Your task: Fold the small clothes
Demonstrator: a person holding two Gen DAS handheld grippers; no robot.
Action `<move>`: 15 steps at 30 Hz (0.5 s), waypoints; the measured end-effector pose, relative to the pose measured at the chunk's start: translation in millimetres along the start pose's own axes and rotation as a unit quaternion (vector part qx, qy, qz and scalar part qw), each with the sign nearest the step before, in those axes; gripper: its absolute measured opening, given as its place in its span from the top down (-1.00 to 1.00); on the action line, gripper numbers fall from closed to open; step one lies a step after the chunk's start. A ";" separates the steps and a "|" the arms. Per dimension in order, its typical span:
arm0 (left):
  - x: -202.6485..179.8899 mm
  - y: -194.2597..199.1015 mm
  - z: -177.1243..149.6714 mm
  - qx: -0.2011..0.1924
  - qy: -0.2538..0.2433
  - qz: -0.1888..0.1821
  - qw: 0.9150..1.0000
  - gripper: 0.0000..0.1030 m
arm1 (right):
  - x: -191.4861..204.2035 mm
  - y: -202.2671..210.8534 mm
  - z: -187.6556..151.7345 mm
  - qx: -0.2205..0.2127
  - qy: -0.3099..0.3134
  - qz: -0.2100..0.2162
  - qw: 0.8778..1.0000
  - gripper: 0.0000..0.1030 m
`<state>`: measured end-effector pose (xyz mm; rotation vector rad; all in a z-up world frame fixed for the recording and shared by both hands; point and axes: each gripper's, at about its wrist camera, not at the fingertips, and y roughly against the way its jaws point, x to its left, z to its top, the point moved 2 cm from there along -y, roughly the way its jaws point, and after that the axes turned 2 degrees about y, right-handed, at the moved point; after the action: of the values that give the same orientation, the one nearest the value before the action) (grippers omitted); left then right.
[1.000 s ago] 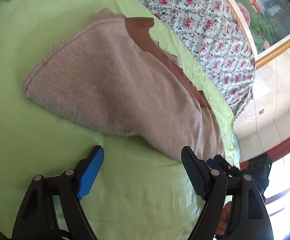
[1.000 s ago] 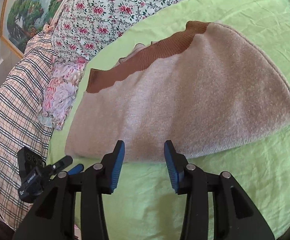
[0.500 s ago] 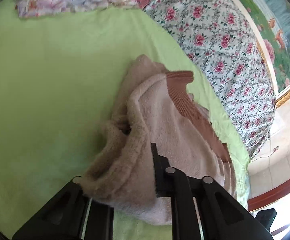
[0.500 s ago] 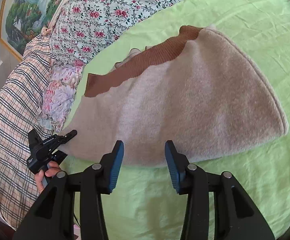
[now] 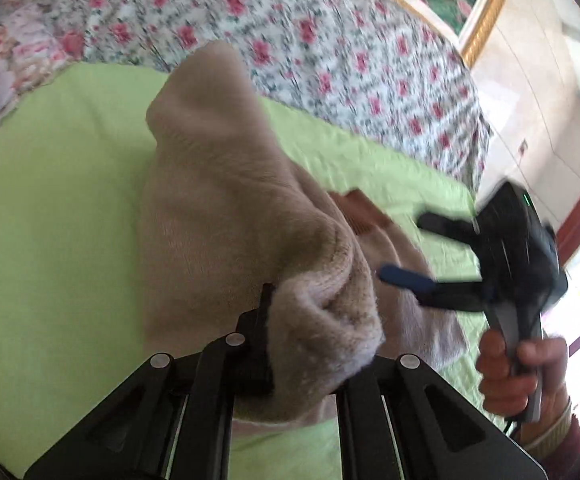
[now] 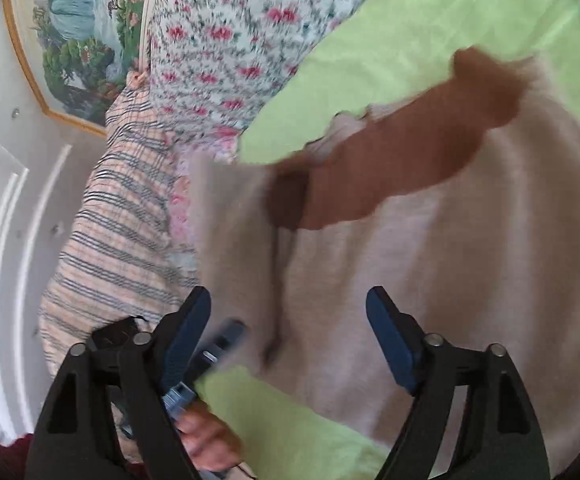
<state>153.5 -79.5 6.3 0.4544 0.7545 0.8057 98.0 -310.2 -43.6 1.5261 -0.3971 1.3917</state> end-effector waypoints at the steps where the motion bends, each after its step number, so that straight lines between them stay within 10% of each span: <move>1: -1.6 -3.8 -3.4 0.006 -0.001 -0.002 1.000 0.87 | -1.9 -10.2 6.2 0.010 -0.002 0.001 1.000 -0.59; 6: -3.2 -11.7 -10.1 0.021 -0.008 -0.001 1.000 0.87 | 3.6 -79.4 35.9 0.052 0.012 -0.012 0.999 -0.58; 10: -11.3 -11.4 -11.8 0.022 -0.036 0.018 0.999 0.87 | 19.8 -92.3 57.8 0.036 0.069 -0.080 0.994 0.64; 15: -43.8 -5.3 2.2 0.009 -0.061 -0.022 0.998 0.86 | 55.3 -36.2 60.9 -0.012 0.159 -0.109 0.981 0.66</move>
<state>137.5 -117.2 23.1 0.4977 0.6558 0.7240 176.1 -323.2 -1.1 1.2566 -0.0476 1.4187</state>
